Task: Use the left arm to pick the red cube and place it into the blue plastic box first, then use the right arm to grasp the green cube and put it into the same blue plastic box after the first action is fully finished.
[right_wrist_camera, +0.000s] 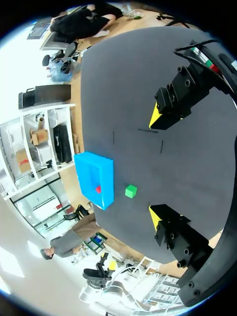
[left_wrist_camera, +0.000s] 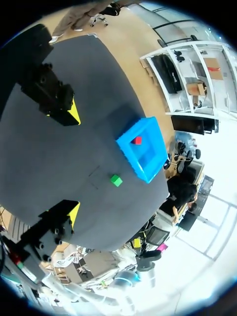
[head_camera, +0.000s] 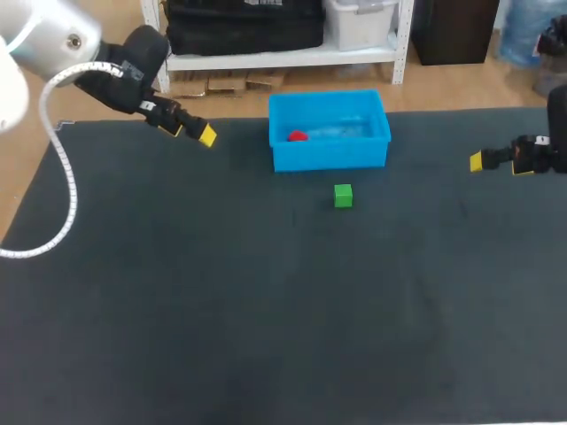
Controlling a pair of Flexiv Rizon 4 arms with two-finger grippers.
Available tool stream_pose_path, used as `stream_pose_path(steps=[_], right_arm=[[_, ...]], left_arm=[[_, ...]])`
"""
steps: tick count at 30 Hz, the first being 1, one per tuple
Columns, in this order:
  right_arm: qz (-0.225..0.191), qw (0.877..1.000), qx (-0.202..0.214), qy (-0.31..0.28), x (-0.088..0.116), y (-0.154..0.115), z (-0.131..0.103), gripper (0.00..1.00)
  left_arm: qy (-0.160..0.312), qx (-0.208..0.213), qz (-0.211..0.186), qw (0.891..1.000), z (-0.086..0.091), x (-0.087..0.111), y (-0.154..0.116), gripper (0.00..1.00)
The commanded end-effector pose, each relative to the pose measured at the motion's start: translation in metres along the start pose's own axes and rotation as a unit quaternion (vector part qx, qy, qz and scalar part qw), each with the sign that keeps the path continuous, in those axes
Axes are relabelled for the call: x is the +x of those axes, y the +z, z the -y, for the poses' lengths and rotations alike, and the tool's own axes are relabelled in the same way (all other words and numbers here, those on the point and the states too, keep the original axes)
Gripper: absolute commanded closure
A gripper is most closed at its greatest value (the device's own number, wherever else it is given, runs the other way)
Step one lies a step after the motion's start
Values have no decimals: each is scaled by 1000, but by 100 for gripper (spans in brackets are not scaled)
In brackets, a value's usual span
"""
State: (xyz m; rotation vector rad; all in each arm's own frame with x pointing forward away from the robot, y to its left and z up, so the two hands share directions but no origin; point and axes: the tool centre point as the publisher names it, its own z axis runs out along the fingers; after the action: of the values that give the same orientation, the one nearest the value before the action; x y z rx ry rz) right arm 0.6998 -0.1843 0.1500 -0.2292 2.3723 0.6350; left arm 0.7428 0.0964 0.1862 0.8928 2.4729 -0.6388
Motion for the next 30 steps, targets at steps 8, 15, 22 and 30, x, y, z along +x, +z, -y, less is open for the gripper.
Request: stream_pose_path(steps=[8, 15, 22, 30], right_arm=[[0, 1000, 0, 0, 0, 0, 0, 0], [0, 1000, 0, 0, 0, 0, 0, 0], [0, 1000, 0, 0, 0, 0, 0, 0], [0, 1000, 0, 0, 0, 0, 0, 0]], left_arm=[[7, 4, 1, 1000, 0, 4, -2, 0], [7, 4, 1, 1000, 0, 4, -2, 0], [7, 4, 1, 1000, 0, 4, -2, 0], [7, 4, 1, 1000, 0, 4, -2, 0]])
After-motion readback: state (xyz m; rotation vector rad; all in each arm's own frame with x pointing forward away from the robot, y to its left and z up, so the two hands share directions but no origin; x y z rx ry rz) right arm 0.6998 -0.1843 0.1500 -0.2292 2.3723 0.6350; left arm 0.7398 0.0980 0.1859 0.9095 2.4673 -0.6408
